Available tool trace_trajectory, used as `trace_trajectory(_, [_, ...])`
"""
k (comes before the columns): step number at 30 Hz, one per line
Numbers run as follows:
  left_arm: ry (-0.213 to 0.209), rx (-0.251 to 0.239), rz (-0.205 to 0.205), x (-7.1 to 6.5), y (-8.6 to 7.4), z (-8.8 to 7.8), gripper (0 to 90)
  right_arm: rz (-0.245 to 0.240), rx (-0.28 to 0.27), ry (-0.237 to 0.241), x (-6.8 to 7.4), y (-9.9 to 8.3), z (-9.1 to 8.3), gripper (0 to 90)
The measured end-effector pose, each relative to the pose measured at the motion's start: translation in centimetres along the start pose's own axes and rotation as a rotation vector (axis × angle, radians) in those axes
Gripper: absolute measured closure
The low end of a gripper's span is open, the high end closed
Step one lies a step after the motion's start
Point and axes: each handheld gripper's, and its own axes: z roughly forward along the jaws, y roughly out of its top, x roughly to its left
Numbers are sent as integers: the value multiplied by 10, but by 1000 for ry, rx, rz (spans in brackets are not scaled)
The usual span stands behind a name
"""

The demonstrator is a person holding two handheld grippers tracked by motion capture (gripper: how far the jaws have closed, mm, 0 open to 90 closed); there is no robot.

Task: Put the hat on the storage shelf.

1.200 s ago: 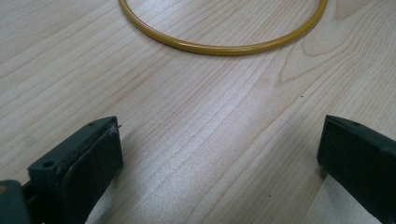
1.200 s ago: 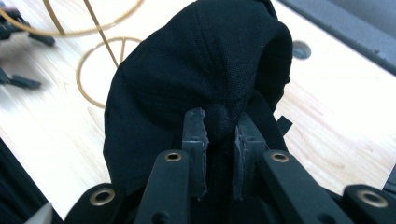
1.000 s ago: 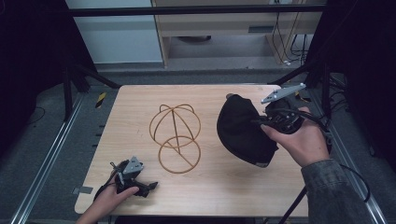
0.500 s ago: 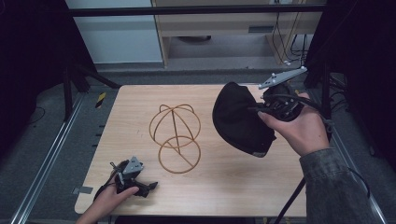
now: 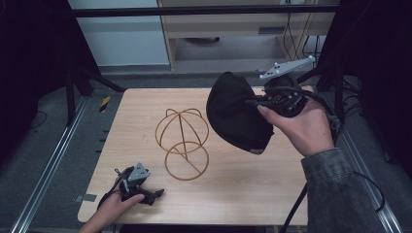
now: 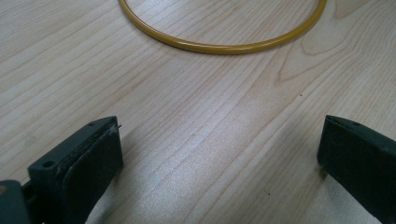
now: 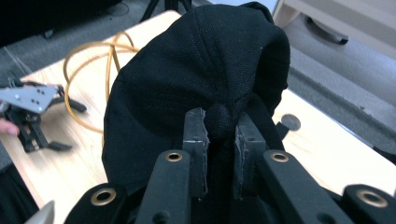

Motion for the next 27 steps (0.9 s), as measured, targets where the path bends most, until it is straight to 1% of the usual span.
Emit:
trace_trajectory(3, [0, 0, -1, 0, 0, 0, 0, -3, -15, 8, 3, 5, 3, 786])
trace_trajectory(5, [-1, 0, 0, 0, 0, 0, 0, -7, -30, 27, 7, 9, 3, 786])
trace_trajectory(7, [-2, 0, 1, 0, 0, 0, 0, -7, -30, 31, 8, 10, 4, 786])
trace_trajectory(12, [-3, 0, 3, 0, 0, 0, 0, -13, -1, 28, 11, 18, 10, 786])
trace_trajectory(16, [0, 0, 3, 0, 0, 0, 0, -15, 20, 34, 13, 27, 14, 786])
trace_trajectory(17, [0, 0, 4, 0, 0, 0, 0, -22, 11, 46, 15, 33, 15, 787])
trace_trajectory(19, [0, 0, 3, 0, 0, 0, 0, -27, 7, 51, 16, 35, 15, 787])
trace_trajectory(21, [0, -1, 2, 0, 0, 0, 0, -28, -4, 80, 20, 39, 15, 786])
trace_trajectory(27, [4, -1, -2, 0, 0, 0, 0, -27, -16, 107, 26, 47, 20, 786])
